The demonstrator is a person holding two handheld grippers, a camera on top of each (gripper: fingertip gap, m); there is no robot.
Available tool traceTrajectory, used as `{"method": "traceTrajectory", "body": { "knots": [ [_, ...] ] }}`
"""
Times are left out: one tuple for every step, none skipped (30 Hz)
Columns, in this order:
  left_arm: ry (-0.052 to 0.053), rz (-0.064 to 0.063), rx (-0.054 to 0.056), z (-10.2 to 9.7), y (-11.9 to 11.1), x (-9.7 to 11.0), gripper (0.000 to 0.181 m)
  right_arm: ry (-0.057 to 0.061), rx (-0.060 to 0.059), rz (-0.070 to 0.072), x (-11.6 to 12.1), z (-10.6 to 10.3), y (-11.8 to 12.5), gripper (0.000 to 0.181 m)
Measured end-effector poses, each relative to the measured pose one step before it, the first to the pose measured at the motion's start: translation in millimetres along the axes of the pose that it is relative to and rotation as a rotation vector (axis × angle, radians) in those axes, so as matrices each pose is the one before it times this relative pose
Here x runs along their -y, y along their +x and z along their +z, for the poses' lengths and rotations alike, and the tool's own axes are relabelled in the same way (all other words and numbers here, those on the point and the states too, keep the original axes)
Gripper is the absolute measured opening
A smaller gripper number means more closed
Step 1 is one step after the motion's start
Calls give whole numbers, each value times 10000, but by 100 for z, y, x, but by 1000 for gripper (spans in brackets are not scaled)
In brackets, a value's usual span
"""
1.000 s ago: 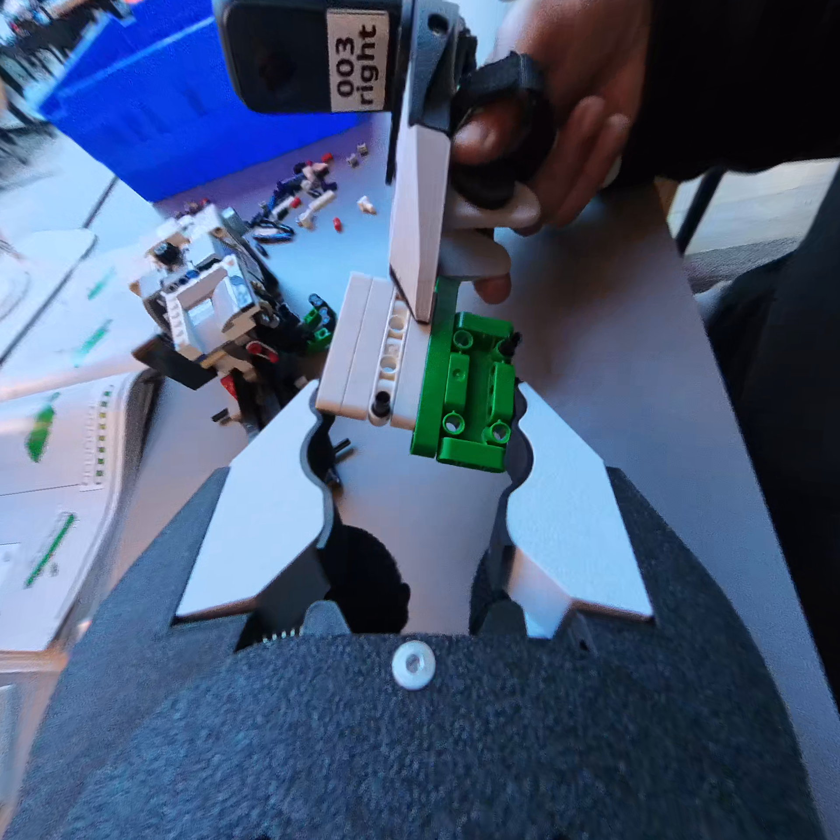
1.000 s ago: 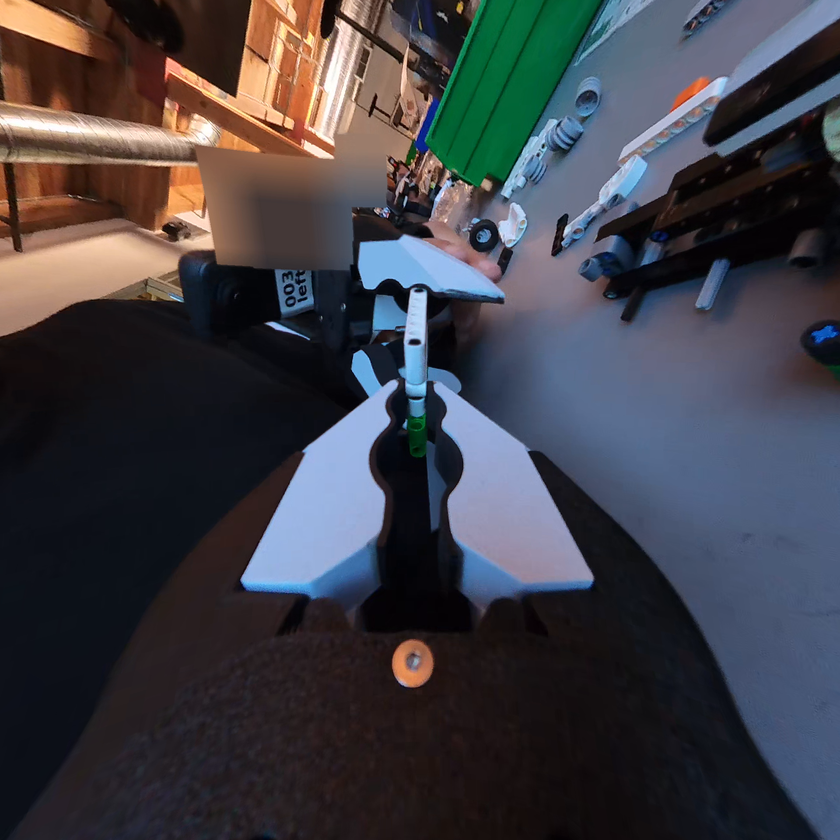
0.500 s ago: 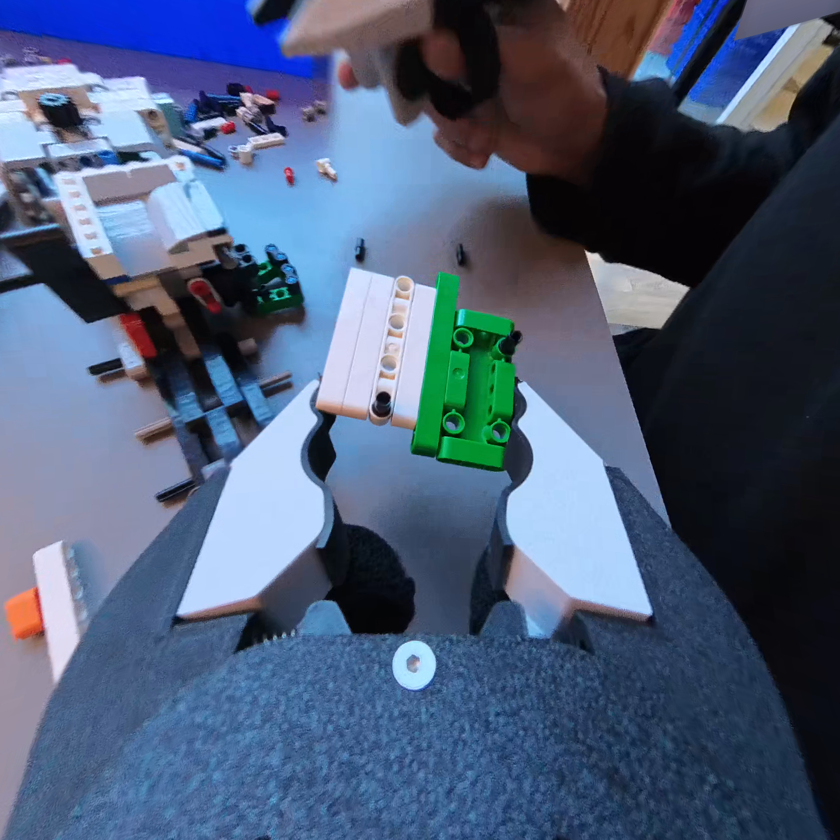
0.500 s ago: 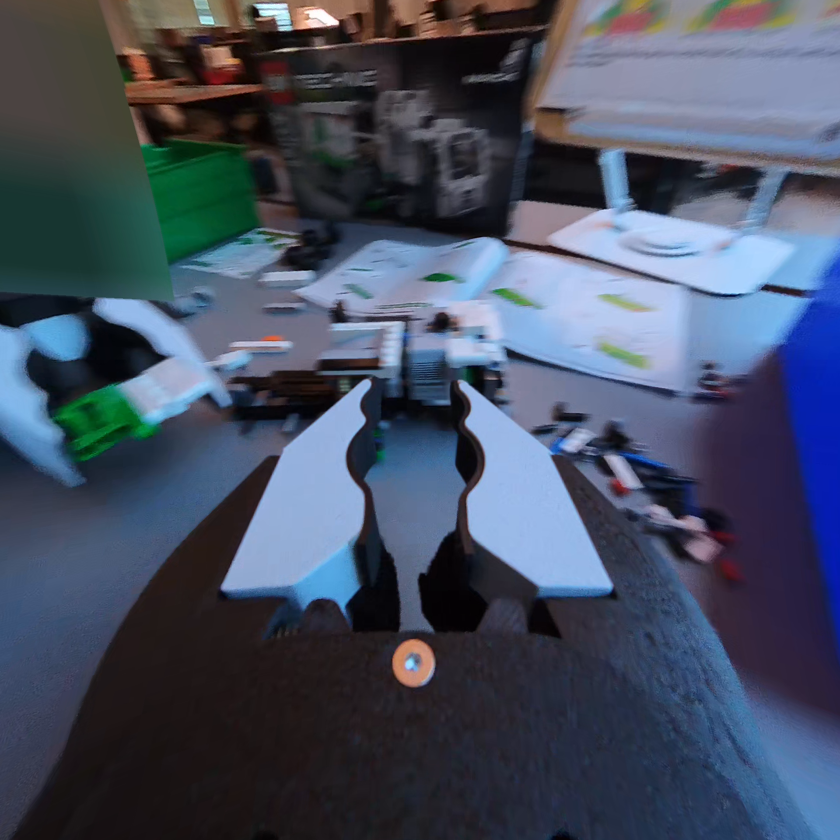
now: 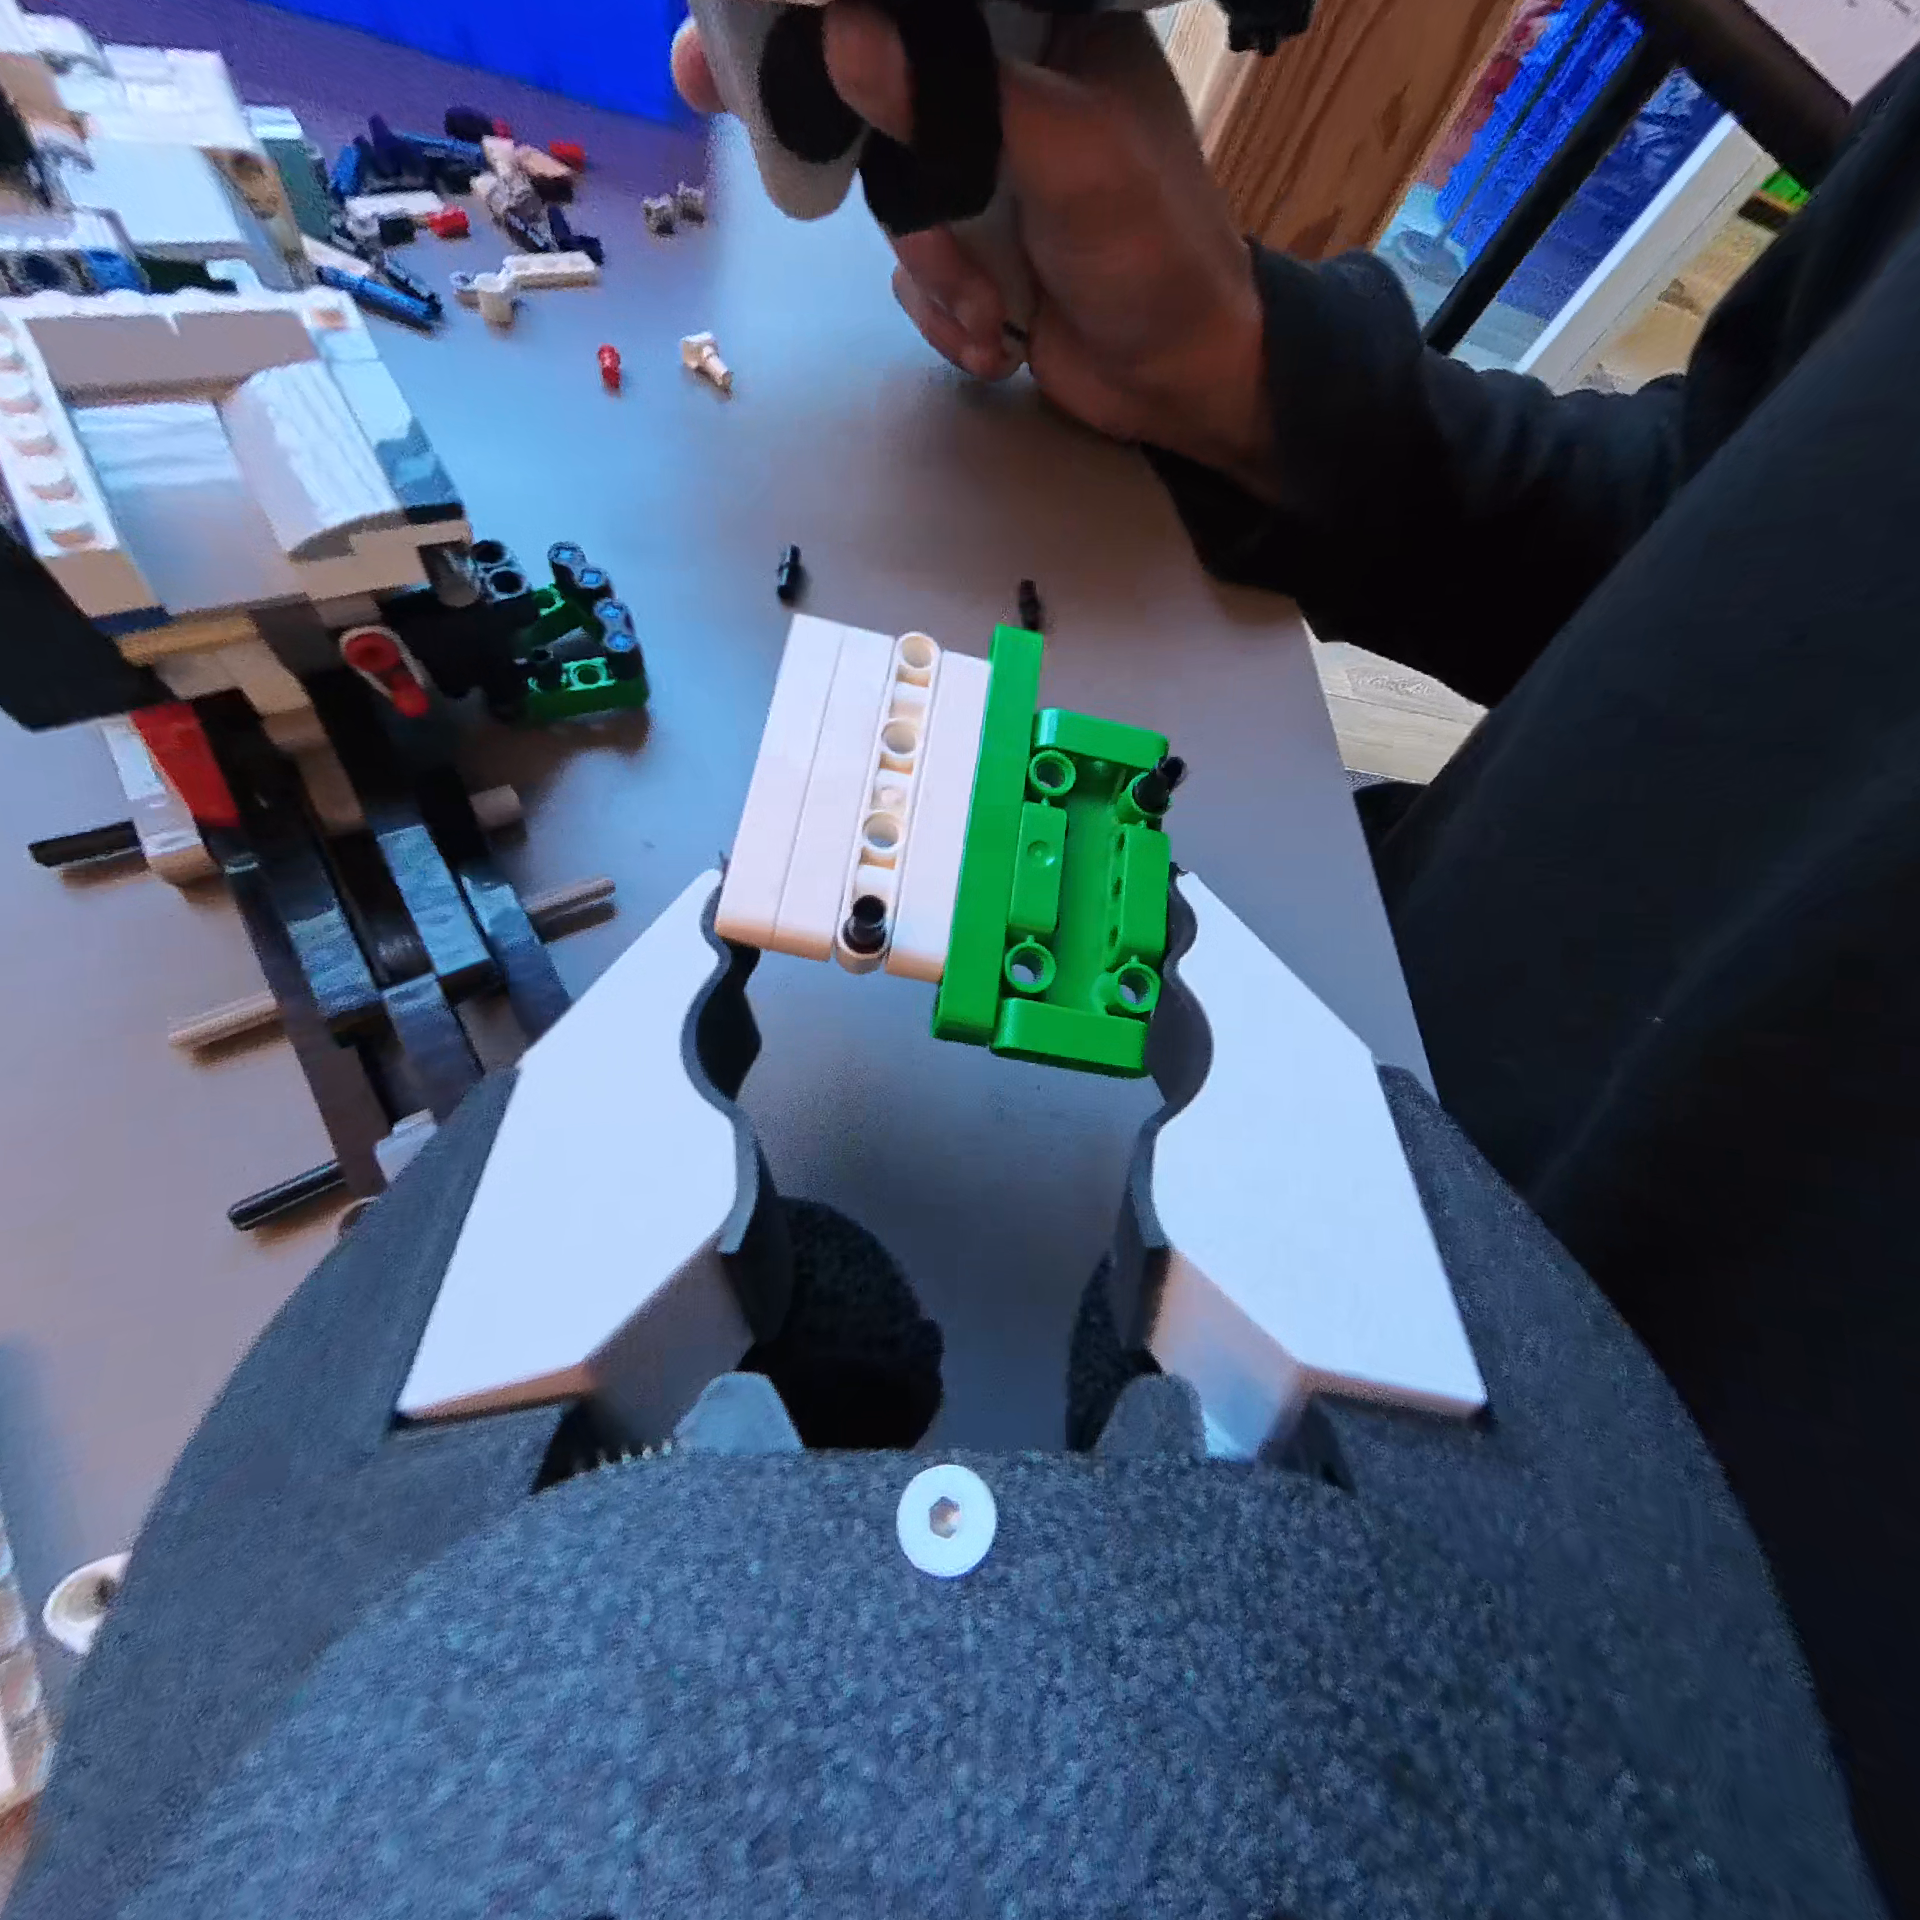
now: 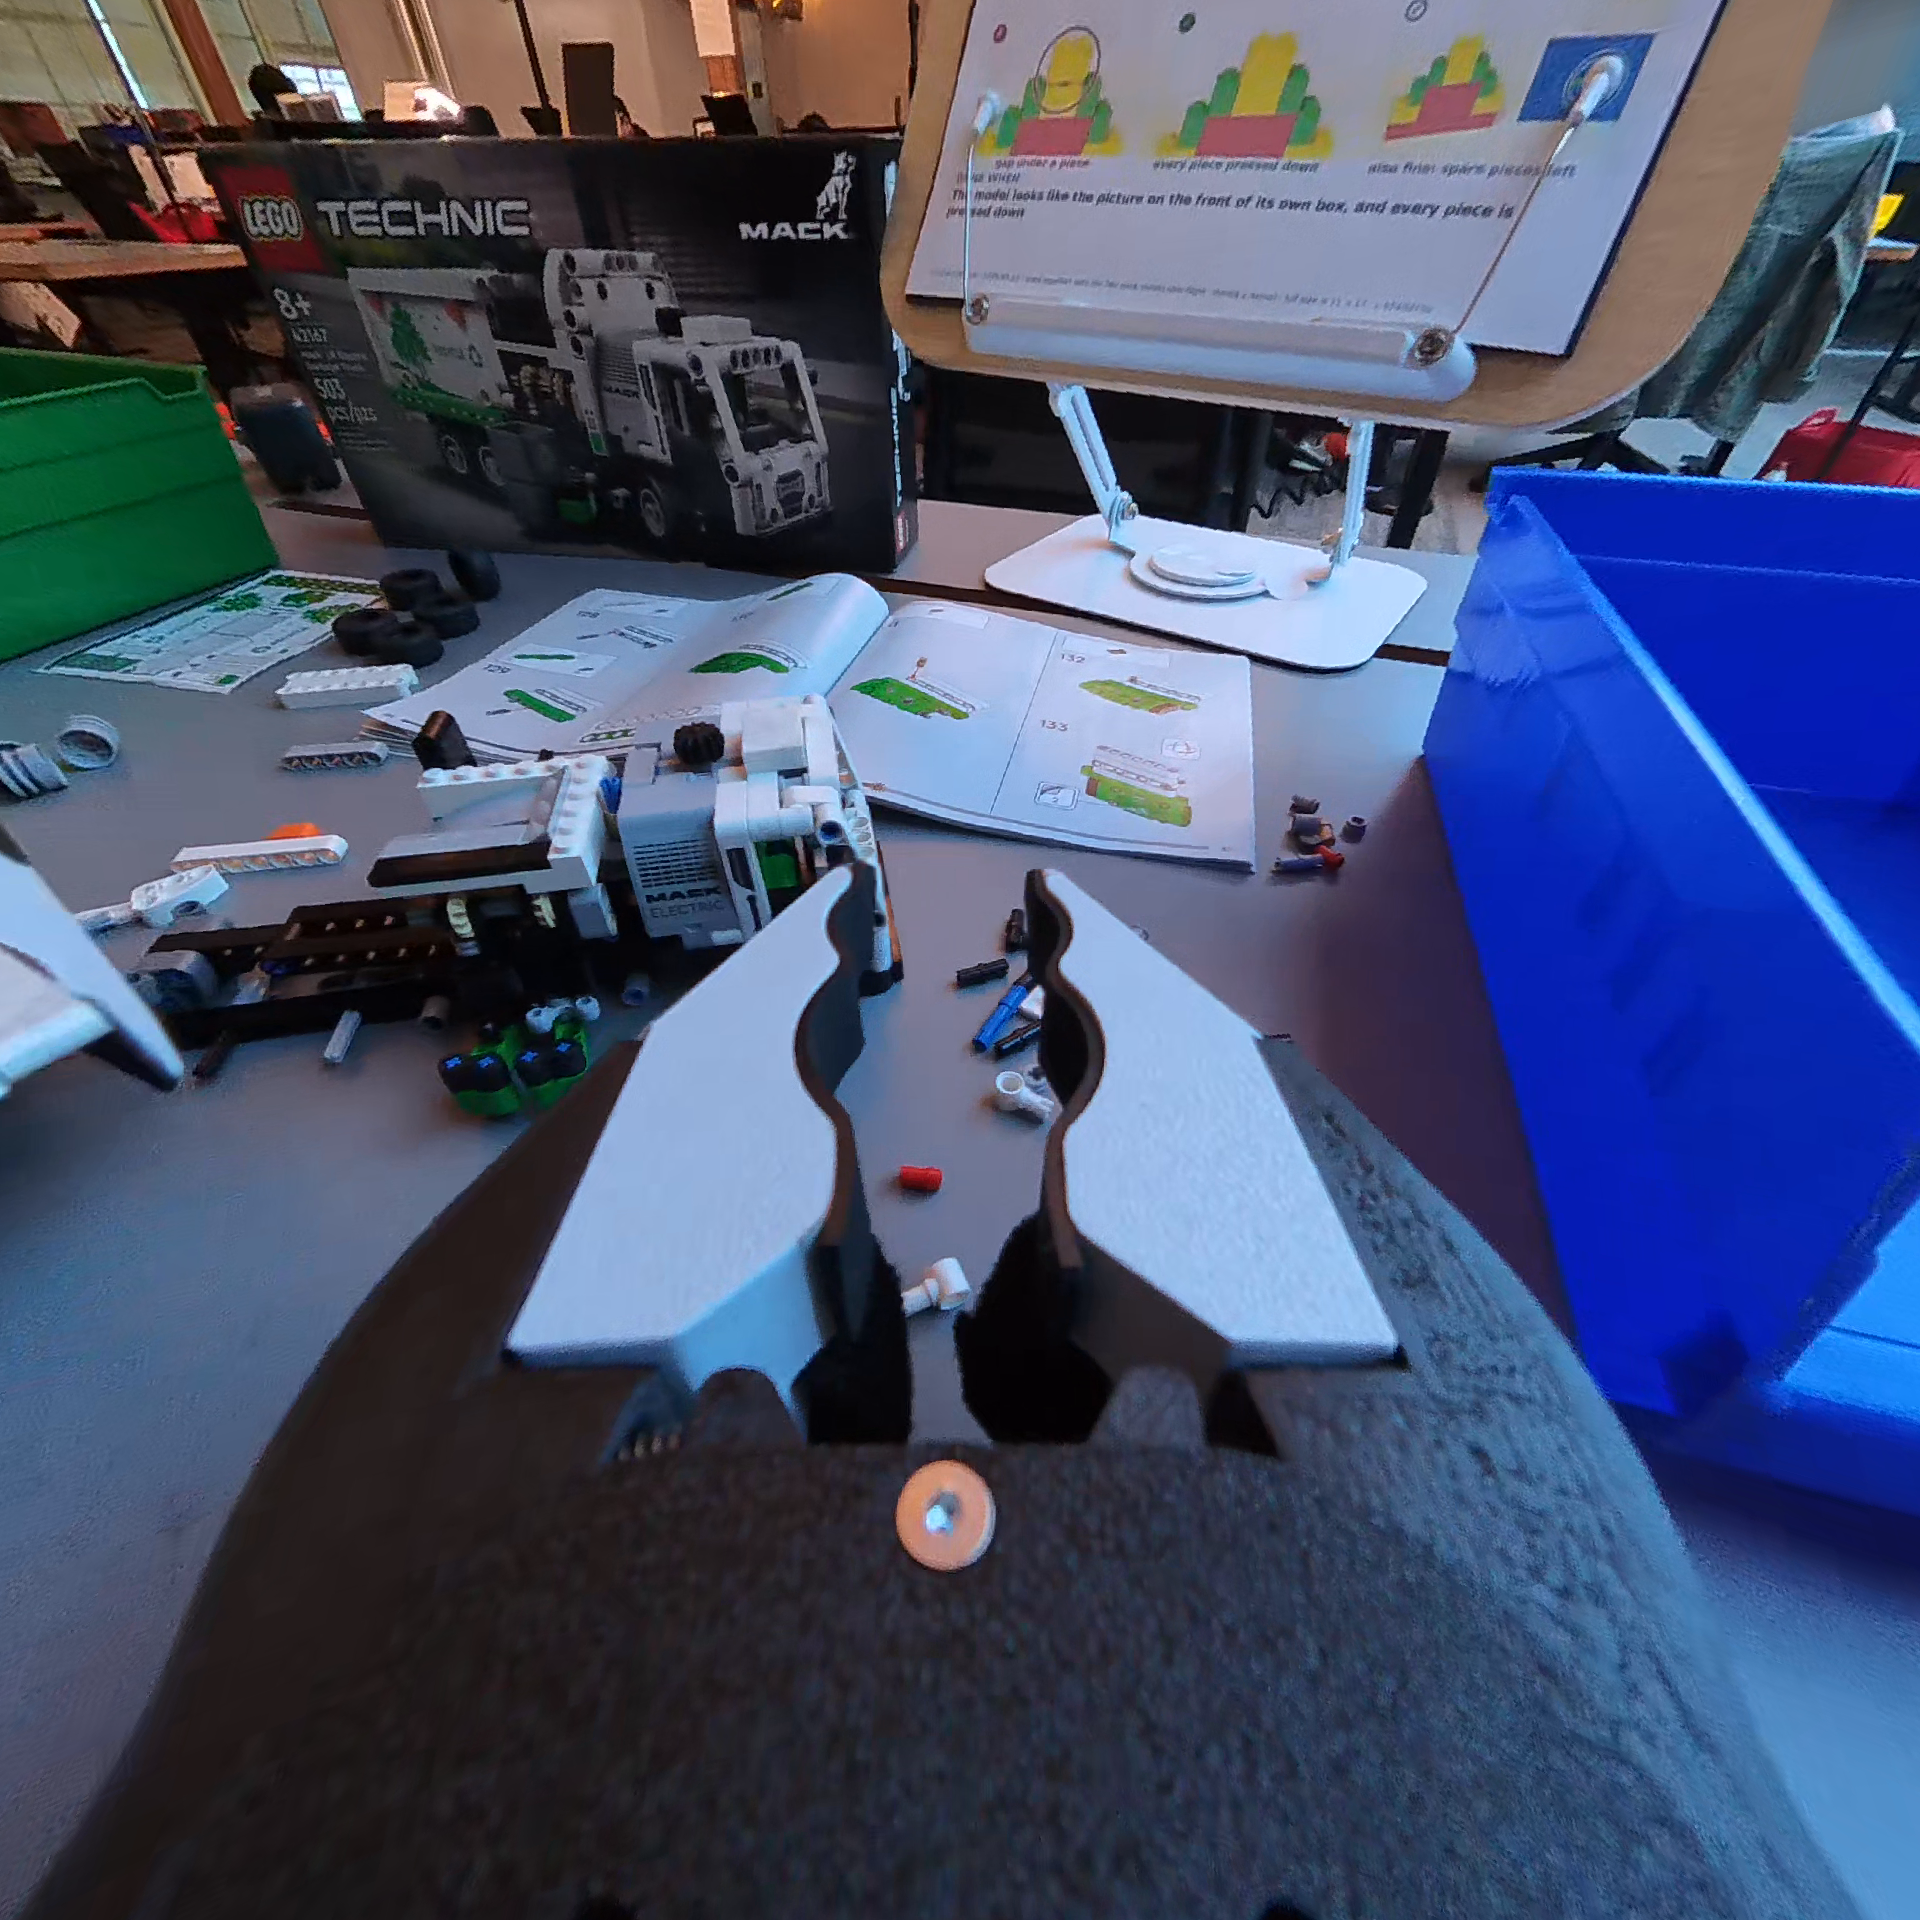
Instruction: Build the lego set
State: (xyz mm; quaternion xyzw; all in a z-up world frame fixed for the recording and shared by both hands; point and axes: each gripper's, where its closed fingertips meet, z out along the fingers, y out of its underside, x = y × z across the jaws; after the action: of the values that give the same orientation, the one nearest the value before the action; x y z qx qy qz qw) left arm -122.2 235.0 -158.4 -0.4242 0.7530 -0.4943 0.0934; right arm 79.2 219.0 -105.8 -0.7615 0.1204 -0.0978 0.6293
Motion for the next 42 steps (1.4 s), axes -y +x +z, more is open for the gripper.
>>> {"method": "traceTrajectory", "body": {
  "knots": [
    [-61,-98,-10,64,-85,-73,75,-26,130,-98,-53,63,-295,28],
    [-3,49,-6,0,54,-7,75,52,272,-52,90,-41,-533,28],
    [48,120,75,-33,40,47,75,175,577,69,313,-159,-1008,26],
    [65,122,136,-46,-40,71,75,229,931,247,491,-324,-1581,24],
    [91,108,161,-68,-77,116,75,72,1295,332,351,-331,-2237,22],
    [130,78,200,-96,-177,175,75,-209,1676,440,-87,-198,-2917,19],
    [215,67,242,-129,-241,311,75,-457,1567,644,-531,99,-2786,19],
    [305,74,228,-170,-211,456,74,-602,1309,642,-864,431,-2416,25],
    [360,92,187,-193,-117,550,74,-600,1142,541,-972,717,-2228,30],
    [349,122,130,-160,20,533,74,-558,607,282,-911,931,-1458,32],
    [328,136,168,-124,2,503,74,-254,-131,13,-455,961,-385,32],
    [300,137,289,-83,-121,456,74,20,-177,15,-77,873,-253,30],
    [216,207,386,-23,-205,324,75,167,-32,386,150,789,-245,26],
    [103,324,444,13,-220,167,74,324,292,642,409,578,-442,26],
    [75,394,431,6,-180,130,74,535,497,732,664,311,-580,30],
    [136,411,349,-52,-42,250,75,545,266,721,620,108,-95,29],
    [133,407,266,-80,68,294,75,413,21,557,411,17,278,26],
    [65,392,213,-52,145,192,74,214,95,142,122,0,-42,21],
    [5,326,184,-2,122,93,74,54,-26,-62,-49,18,-63,17],
    [-97,182,161,41,93,-84,74,-73,-287,-168,-121,3,222,11],
    [-58,108,158,-3,1,-42,74,-97,-381,-246,-92,-54,333,9],
    [115,86,7,-113,137,197,74,-203,-215,-304,-168,-107,120,8],
    [253,-23,-107,-228,125,329,69,-105,-155,-210,-6,-164,52,8],
    [305,-293,-276,-279,159,337,63,195,-419,-299,412,-362,475,6],
    [212,-588,-476,-210,291,239,65,228,83,-290,450,-332,-201,6],
    [191,-836,-660,-196,478,309,66,315,397,-271,552,-258,-693,6],
    [310,-952,-710,-176,552,513,65,329,323,-299,463,-85,-632,6],
    [396,-951,-667,-124,564,641,62,184,87,-164,190,92,-273,6],
    [382,-900,-751,-48,736,627,56,192,38,-178,127,231,-242,6],
    [282,-827,-818,54,881,456,46,267,-172,-197,178,261,34,6],
    [215,-767,-490,98,430,310,42,425,-273,-228,350,182,182,6],
    [307,-587,-200,-55,27,377,30,397,-7,-65,297,143,-129,6],
    [344,-403,-238,-183,118,438,25,153,211,67,-7,180,-333,6],
    [222,-350,-154,-232,-42,299,24,-56,75,88,-277,146,-49,6],
    [111,-332,0,-219,-296,123,21,-244,-47,0,-502,124,181,6],
    [-60,-287,35,-98,-339,-175,12,-76,-11,-89,-204,24,109,6],
    [-16,-133,-44,-83,-123,-119,5,-42,98,21,-88,-22,-75,7],
    [1,-16,-17,-51,-54,-61,5,30,23,35,95,-107,55,8],
    [-126,-8,-83,35,94,-177,5,113,-7,-40,296,-234,86,10],
    [-233,-16,-60,85,107,-313,5,284,-14,79,643,-372,137,13],
    [-163,42,79,96,-43,-255,5,192,101,151,594,-341,4,18],
    [-84,29,32,79,20,-173,5,47,41,128,362,-265,64,20]
  ]
}}
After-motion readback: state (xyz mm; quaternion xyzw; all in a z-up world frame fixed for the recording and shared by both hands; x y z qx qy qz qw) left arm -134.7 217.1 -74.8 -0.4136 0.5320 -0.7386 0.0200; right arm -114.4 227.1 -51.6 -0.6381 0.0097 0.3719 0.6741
